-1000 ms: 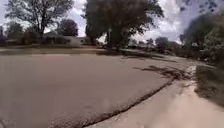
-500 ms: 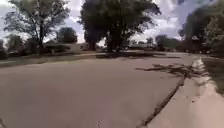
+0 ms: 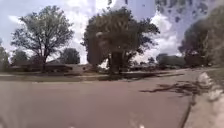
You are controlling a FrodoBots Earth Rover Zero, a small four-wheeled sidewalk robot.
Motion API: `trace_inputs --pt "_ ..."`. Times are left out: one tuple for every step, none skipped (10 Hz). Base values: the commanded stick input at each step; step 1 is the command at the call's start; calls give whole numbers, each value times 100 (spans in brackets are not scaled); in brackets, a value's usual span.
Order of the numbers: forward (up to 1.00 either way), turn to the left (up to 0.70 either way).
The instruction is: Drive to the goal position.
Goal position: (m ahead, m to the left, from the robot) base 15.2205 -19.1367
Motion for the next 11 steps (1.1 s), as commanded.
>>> trace_inputs --pt "70 -35" --pt "70 -35" --pt "70 -35" --pt "70 -35" --pt "70 -35" --pt "70 -35" --pt "70 -35" --pt "70 -35" --pt "70 -35" --pt "70 -35" --pt "70 -34"
